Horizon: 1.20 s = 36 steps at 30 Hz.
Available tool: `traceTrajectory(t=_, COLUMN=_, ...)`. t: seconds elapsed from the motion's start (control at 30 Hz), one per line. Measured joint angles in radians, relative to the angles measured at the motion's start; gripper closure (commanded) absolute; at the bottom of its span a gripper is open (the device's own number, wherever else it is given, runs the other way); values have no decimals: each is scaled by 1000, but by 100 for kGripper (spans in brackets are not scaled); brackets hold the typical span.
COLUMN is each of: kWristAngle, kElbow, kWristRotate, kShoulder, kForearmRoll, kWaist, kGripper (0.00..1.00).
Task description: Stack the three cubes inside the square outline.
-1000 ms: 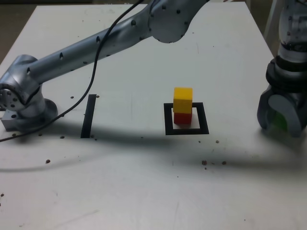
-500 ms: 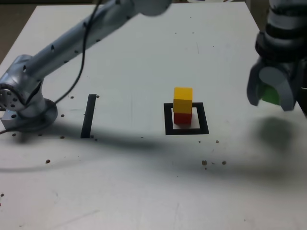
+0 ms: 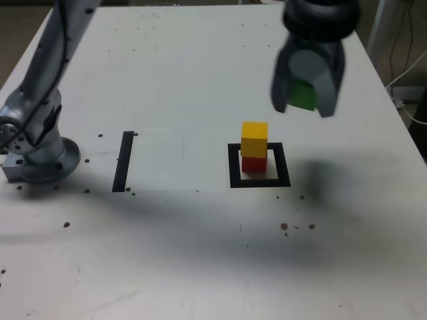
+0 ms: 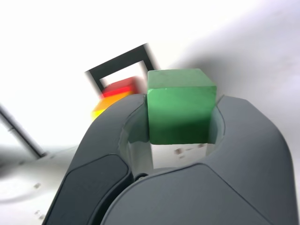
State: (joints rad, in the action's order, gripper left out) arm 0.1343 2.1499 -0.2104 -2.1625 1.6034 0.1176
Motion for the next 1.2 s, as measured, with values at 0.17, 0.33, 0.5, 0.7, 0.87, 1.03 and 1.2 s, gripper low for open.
traceTrajectory(t=0.17, kWristAngle=0, kElbow=-112, kWristRotate=51, kShoulder=103, kForearmRoll=-8, kWaist=6, kGripper=71)
traceTrajectory(t=0.33, kWristAngle=-14, kElbow=-192, kWristRotate=85, kShoulder=144, kForearmRoll=-26, kWaist=8, kGripper=71)
traceTrajectory(t=0.5, kWristAngle=-47, kElbow=-274, kWristRotate=109, kShoulder=196, kForearmRoll=-64, kWaist=8, kGripper=71)
traceTrajectory(t=0.7, kWristAngle=-93, kElbow=-367, kWristRotate=141, kShoulder=214, kForearmRoll=-152, kWaist=8, kGripper=71)
traceTrajectory(t=0.87, kWristAngle=-117, kElbow=-433, kWristRotate=167, kShoulder=227, kForearmRoll=-219, kWaist=8, kGripper=71)
traceTrajectory(t=1.03, kWristAngle=-121, kElbow=-477, kWristRotate=186, kShoulder=233, kForearmRoll=-258, kWaist=9, kGripper=71)
traceTrajectory(t=1.2, kWristAngle=-121, kElbow=-488, kWristRotate=193, kShoulder=233, kForearmRoll=-266, kWaist=9, kGripper=71)
